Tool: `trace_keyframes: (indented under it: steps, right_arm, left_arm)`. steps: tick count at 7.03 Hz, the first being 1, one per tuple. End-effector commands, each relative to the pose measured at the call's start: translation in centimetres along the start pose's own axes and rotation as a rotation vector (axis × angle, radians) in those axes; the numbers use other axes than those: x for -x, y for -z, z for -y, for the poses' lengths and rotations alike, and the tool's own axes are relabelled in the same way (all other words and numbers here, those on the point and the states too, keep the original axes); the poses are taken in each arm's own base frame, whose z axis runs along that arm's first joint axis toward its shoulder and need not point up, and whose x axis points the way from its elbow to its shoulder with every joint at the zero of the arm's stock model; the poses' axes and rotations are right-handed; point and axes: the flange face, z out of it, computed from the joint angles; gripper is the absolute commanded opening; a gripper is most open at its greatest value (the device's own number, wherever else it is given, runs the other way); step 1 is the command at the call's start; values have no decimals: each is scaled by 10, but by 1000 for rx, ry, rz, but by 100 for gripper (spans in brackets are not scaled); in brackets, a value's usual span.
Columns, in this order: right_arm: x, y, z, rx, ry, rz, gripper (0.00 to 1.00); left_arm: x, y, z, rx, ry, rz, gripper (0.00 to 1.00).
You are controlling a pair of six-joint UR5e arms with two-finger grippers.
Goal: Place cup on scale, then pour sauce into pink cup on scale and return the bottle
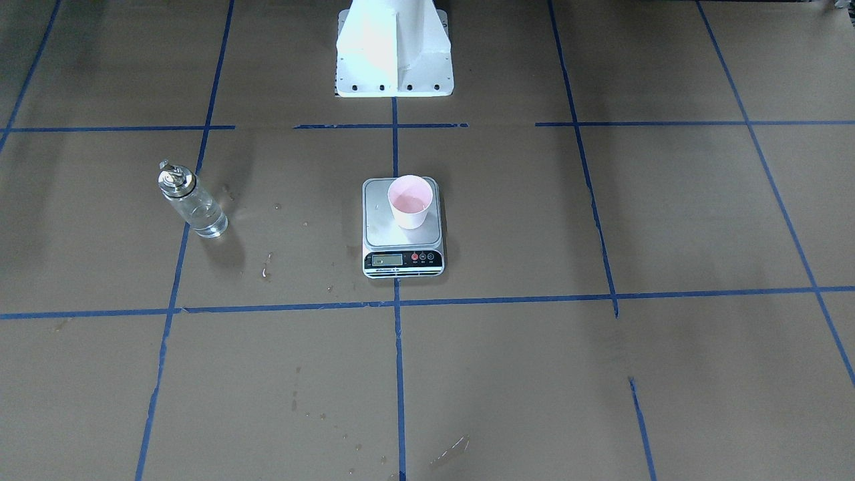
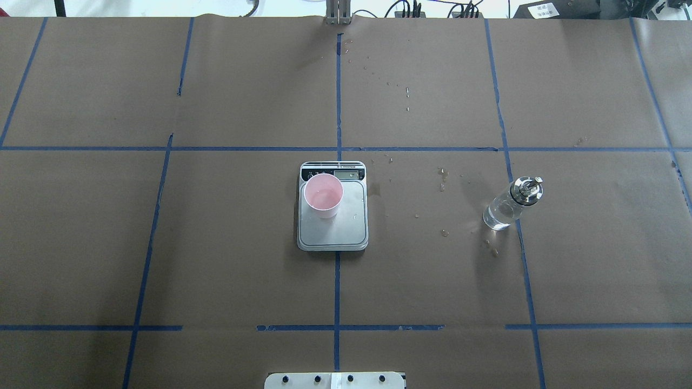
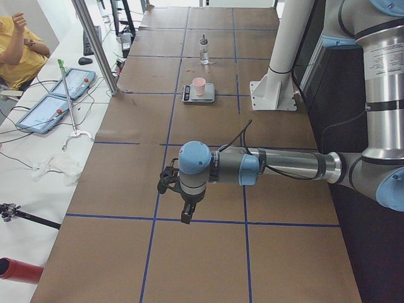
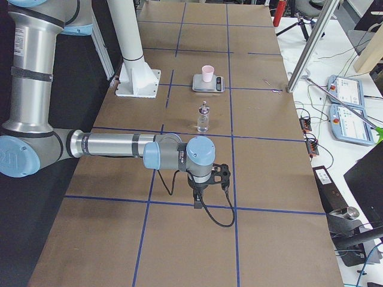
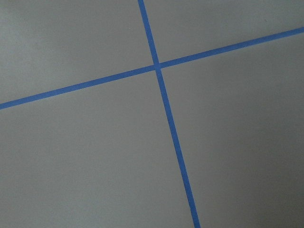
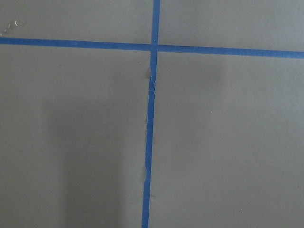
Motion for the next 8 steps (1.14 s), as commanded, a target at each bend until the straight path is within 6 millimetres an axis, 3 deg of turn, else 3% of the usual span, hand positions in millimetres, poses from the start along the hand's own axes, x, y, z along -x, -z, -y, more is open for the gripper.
trace_keyframes:
  steps: [1, 8]
  right_arm:
    - [0, 0, 0, 0, -1, 1, 100]
    - [0, -1, 0, -7, 3, 1, 100]
  left_arm:
    - [0, 0, -1, 1, 1, 0, 100]
    - [2, -2, -1, 5, 5, -1, 100]
